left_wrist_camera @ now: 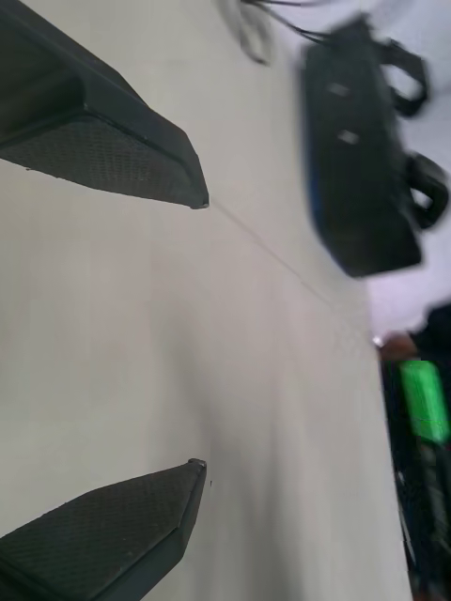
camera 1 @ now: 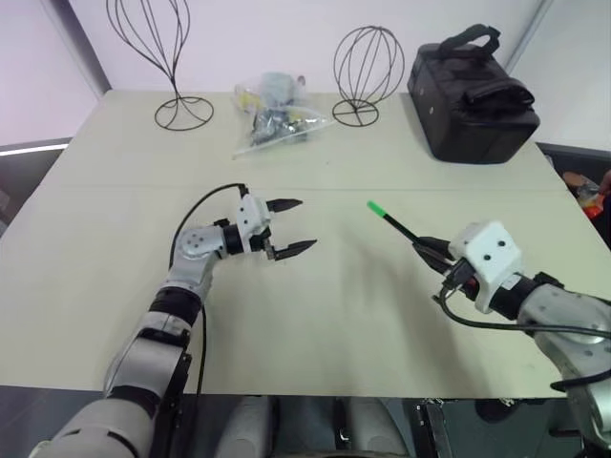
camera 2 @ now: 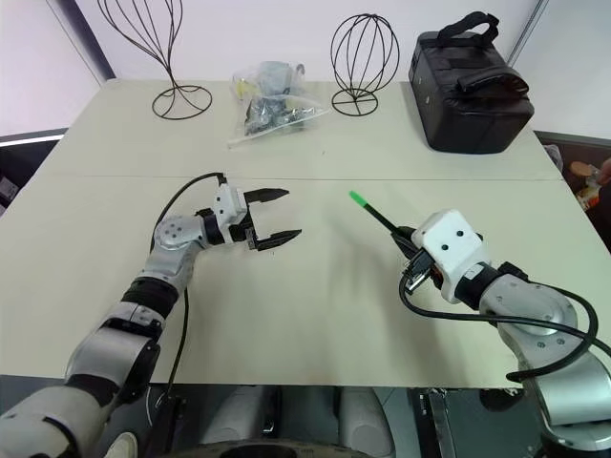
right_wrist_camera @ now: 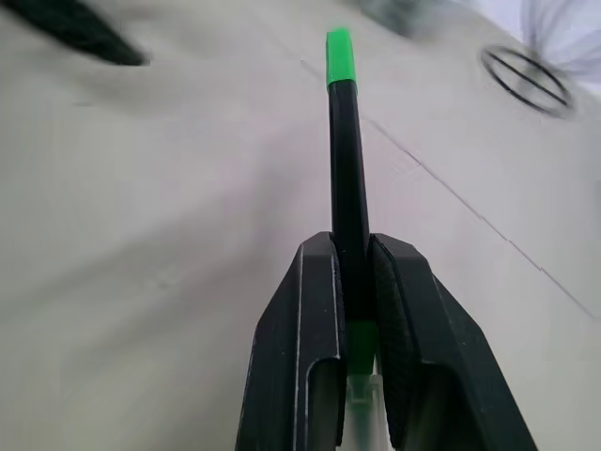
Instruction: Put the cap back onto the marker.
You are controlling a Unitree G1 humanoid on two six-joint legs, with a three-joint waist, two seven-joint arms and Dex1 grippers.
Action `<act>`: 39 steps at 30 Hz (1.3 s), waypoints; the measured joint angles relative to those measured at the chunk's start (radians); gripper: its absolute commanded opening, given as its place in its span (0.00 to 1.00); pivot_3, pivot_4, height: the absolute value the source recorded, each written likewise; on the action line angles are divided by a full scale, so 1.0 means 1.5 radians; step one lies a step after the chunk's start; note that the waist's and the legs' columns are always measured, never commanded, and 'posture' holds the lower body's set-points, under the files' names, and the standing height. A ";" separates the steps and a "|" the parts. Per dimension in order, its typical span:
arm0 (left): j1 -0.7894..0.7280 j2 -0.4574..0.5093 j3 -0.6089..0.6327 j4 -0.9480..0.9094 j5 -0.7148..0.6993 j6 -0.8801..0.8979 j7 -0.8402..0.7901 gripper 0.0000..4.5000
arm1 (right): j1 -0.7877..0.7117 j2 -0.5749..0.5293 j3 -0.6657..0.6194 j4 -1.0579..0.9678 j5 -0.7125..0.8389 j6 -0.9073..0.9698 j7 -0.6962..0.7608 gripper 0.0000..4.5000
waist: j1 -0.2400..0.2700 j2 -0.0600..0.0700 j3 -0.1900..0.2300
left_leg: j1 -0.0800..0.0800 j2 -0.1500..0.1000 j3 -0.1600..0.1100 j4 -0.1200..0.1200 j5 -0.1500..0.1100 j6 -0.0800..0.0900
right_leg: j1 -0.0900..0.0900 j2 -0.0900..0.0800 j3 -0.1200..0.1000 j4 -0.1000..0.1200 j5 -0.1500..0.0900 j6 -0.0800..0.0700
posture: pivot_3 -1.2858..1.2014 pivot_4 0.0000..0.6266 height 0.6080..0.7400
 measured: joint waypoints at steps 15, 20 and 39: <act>0.143 -0.067 0.040 -0.359 0.100 0.302 0.387 0.99 | 0.096 0.330 0.070 0.002 -0.153 0.014 -0.340 0.00 | -0.002 0.002 -0.001 | 0.000 -0.001 0.001 -0.001 0.000 -0.001 | -0.001 0.000 0.001 0.001 0.000 0.000 | 0.52 0.24 1.00; 0.172 -0.068 0.048 -0.404 0.123 0.317 0.433 0.99 | 0.123 0.354 0.097 0.040 -0.169 -0.045 -0.351 0.00 | -0.002 0.002 -0.001 | 0.001 -0.001 0.001 -0.001 0.000 -0.001 | -0.001 0.000 0.001 0.001 0.000 0.000 | 0.52 0.24 1.00; 0.218 -0.054 0.040 -0.458 0.126 0.343 0.394 0.99 | 0.126 0.360 0.101 0.155 -0.158 -0.124 -0.306 0.00 | -0.002 0.002 -0.001 | 0.001 0.000 0.001 -0.002 0.000 -0.001 | 0.000 0.000 0.001 0.000 0.000 0.000 | 0.52 0.24 1.00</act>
